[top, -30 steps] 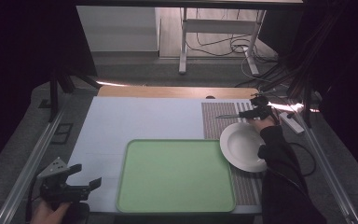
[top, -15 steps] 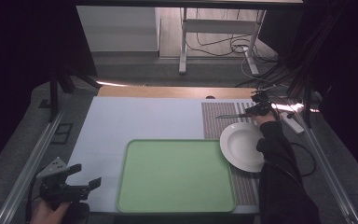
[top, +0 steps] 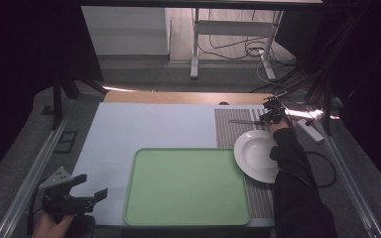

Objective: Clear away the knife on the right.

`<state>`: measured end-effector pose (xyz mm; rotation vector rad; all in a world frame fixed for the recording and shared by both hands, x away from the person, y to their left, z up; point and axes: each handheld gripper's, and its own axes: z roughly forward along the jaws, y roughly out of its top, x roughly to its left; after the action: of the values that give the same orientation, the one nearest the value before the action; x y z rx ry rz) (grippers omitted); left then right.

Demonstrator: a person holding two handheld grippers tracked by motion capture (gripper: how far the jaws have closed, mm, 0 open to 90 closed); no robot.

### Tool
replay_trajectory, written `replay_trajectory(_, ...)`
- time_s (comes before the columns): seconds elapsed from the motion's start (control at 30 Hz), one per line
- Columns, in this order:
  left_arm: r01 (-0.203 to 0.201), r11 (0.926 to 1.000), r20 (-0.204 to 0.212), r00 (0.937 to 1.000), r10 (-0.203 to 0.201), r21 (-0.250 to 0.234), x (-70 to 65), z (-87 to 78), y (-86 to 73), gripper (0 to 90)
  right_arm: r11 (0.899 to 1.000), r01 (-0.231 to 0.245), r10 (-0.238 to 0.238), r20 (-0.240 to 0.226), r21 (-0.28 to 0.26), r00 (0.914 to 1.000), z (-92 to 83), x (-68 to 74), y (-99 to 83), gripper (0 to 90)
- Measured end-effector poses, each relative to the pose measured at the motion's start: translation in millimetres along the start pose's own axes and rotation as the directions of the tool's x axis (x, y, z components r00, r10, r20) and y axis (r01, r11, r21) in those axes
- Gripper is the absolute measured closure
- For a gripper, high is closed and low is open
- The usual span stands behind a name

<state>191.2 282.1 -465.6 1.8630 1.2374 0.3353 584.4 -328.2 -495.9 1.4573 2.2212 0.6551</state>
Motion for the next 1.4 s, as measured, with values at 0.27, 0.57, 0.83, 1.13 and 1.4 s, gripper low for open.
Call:
replay_trajectory(0.27,-0.001,1.0,0.0,1.0,0.001,-0.002,-0.3,-0.2,0.0,3.9,0.999,0.007,-0.007,-0.004,0.048,1.0,-3.1,-3.2,-7.0,89.8)
replay_trajectory(0.57,-0.004,1.0,0.001,1.0,0.004,-0.004,-0.7,-0.2,0.0,3.9,0.999,-0.005,0.006,-0.023,0.042,0.9997,-14.1,-7.4,-10.4,85.1)
replay_trajectory(0.83,-0.007,1.0,0.001,1.0,0.007,-0.003,-1.0,-0.3,0.0,3.9,0.998,-0.059,0.06,-0.057,0.024,0.9966,-22.5,-1.3,-1.9,43.0)
replay_trajectory(1.13,-0.007,1.0,0.001,1.0,0.007,-0.004,-1.0,-0.3,0.0,4.0,0.997,-0.029,0.03,-0.023,0.075,0.9993,-11.9,12.9,2.6,0.9)
replay_trajectory(1.4,-0.007,1.0,0.002,1.0,0.007,-0.004,-0.9,-0.4,-0.1,4.0,0.988,0.011,-0.009,-0.012,0.153,0.9999,-1.0,21.8,2.2,0.0)
